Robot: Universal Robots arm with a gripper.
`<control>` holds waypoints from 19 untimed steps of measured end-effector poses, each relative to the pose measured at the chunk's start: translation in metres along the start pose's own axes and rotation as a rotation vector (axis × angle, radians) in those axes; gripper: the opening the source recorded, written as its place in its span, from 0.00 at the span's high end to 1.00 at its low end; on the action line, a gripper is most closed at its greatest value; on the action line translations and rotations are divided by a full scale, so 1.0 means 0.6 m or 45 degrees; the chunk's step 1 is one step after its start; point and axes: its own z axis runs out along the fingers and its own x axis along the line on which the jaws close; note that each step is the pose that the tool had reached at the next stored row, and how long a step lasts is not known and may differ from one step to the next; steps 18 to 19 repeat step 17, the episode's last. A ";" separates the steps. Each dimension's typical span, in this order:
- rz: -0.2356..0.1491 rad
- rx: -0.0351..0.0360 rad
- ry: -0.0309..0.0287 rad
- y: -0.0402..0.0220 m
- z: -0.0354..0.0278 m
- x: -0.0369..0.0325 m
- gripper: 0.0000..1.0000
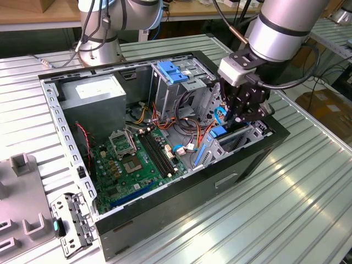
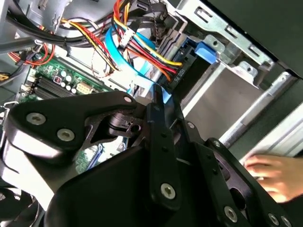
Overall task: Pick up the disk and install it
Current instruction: 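Insert the second disk wire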
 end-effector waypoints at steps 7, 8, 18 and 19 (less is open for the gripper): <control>0.000 0.0000 0.0001 -0.002 -0.016 -0.001 0.85; 0.000 0.0000 0.0001 -0.003 -0.016 -0.001 0.89; 0.000 0.0000 0.0001 -0.003 -0.016 -0.002 0.89; 0.000 0.0000 0.0001 -0.003 -0.016 -0.002 0.89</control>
